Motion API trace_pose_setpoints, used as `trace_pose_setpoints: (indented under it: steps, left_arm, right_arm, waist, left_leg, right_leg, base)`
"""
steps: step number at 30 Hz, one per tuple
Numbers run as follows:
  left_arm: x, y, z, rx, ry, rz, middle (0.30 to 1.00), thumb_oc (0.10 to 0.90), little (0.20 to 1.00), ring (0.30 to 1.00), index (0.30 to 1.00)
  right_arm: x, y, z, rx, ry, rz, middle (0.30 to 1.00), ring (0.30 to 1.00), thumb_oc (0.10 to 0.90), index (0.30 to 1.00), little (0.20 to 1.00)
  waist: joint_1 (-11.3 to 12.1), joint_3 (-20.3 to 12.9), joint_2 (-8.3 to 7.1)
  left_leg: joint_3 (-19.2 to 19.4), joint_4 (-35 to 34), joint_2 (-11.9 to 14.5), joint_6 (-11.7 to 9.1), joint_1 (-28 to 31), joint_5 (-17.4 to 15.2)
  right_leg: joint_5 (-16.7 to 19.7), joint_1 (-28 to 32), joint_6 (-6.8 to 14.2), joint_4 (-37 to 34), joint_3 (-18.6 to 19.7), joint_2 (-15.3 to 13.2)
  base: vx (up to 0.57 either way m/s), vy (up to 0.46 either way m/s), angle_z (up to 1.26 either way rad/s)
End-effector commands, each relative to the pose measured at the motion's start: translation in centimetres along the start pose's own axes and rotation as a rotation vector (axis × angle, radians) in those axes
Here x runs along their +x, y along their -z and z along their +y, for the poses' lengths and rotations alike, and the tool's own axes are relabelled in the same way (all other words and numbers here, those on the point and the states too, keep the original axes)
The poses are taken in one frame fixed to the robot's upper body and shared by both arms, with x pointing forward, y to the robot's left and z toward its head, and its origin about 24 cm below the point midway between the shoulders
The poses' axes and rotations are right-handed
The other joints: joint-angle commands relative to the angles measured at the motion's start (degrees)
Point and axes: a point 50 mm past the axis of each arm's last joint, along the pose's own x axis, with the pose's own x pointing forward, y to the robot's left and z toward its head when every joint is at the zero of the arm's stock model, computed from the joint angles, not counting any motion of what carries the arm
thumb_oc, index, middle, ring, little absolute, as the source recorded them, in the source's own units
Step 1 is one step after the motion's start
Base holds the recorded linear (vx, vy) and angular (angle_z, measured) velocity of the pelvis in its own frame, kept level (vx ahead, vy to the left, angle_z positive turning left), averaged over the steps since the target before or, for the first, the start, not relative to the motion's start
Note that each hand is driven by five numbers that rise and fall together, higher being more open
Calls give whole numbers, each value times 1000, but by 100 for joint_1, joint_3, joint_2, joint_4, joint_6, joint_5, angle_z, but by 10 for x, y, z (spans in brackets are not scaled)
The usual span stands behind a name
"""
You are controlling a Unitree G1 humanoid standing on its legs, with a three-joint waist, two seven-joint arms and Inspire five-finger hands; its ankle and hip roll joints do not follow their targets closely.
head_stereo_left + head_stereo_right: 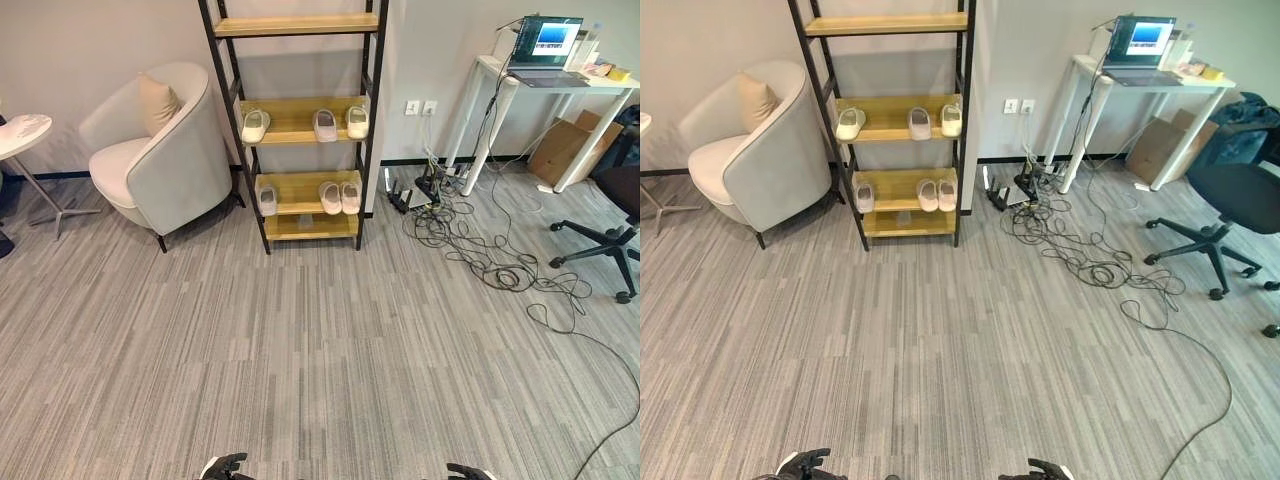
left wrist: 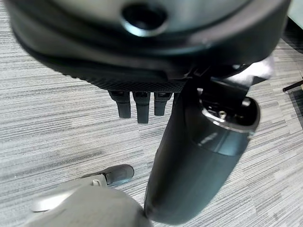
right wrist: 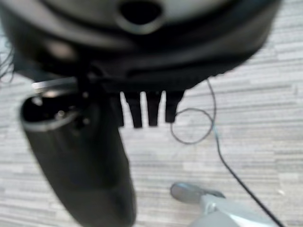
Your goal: Arrange the slippers neatly on the shoe rack.
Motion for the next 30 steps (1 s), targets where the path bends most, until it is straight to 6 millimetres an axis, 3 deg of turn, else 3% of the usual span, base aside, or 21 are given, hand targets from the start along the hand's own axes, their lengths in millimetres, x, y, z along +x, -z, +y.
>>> trace_pose_setpoints:
  steps: [1, 18, 21, 22, 27, 30]
  left_arm:
    - [4, -20, -1, 41, -11, -50, 900, 800, 900, 900, 900]
    - [4, -21, -1, 8, -22, -47, 900, 800, 900, 900, 900]
    - [5, -35, -3, 22, -13, -89, 900, 800, 900, 900, 900]
    - [5, -35, -3, 22, -13, -89, 900, 800, 900, 900, 900]
    - [6, -44, -4, 31, -11, -118, 900, 800, 900, 900, 900]
    - [5, -40, -6, 28, -10, -107, 900, 800, 900, 900, 900]
  right_arm:
    - [2, -7, -5, -36, 31, -24, 900, 900, 800, 900, 900]
    - [2, -11, -2, -20, 30, -34, 900, 900, 800, 900, 900]
    - [3, -16, -6, 7, 45, -47, 900, 900, 800, 900, 900]
    - [3, -16, -6, 7, 45, -47, 900, 900, 800, 900, 900]
    - [3, -18, -9, 19, 57, -53, 900, 900, 800, 900, 900]
    - [3, -17, -10, 18, 61, -53, 900, 900, 800, 900, 900]
  waist:
    - [58, -108, -76]
    - [-4, 84, -69]
    - [-37, 317, -132]
    - [-39, 314, -131]
    - [-38, 486, -193]
    - [-2, 455, -216]
  left_leg:
    - [49, 8, -42, -196, -112, -349]
    - [4, 184, 111, -248, -104, -365]
    - [94, 1186, 154, -357, -649, -550]
    - [92, 1203, 154, -358, -663, -557]
    - [117, 2264, 150, -372, -1313, -252]
    - [171, 2009, 54, -295, -1505, -444]
  right_leg:
    - [34, -257, 533, 33, 15, -268]
    - [-120, -312, 354, 204, 135, -95]
    - [-268, -473, 237, 522, 167, -98]
    - [-270, -481, 237, 526, 164, -97]
    - [-375, -539, 88, 828, 156, -129]
    - [-422, -483, 121, 736, 129, -161]
  base:
    - [0, 0, 0]
    - [18, -67, -3]
    - [-37, -128, 0]
    - [-23, -83, 8]
    - [29, -30, 3]
    - [126, 14, -2]
